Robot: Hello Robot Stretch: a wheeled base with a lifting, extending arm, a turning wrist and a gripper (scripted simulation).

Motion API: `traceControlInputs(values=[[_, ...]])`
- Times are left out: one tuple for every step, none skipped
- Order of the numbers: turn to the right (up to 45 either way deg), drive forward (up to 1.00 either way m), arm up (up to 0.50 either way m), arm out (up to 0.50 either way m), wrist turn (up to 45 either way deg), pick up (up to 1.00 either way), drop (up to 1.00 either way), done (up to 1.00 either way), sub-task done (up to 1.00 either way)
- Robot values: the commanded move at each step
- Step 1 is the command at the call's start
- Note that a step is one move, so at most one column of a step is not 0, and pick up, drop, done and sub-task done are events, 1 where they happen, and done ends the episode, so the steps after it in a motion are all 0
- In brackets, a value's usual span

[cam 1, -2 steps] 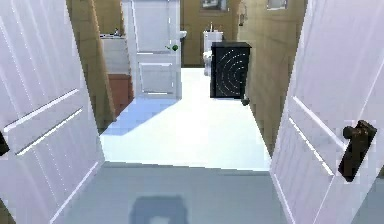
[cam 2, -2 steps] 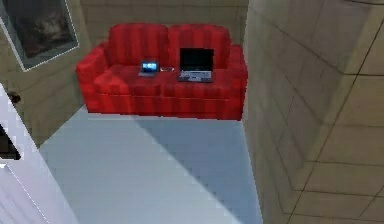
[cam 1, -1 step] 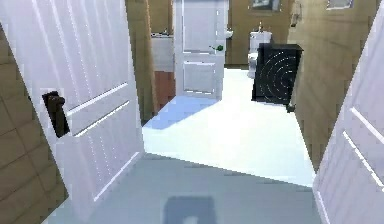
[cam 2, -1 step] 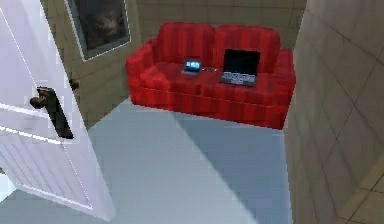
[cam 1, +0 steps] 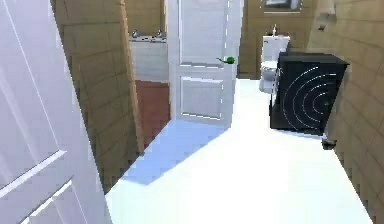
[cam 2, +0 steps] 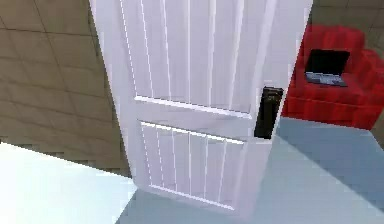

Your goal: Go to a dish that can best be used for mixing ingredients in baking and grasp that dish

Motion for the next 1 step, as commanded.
traceControlInputs(values=[[0.0,1.00,0.00,0.00,0.0,0.00,0.00,0.00,0.00]])
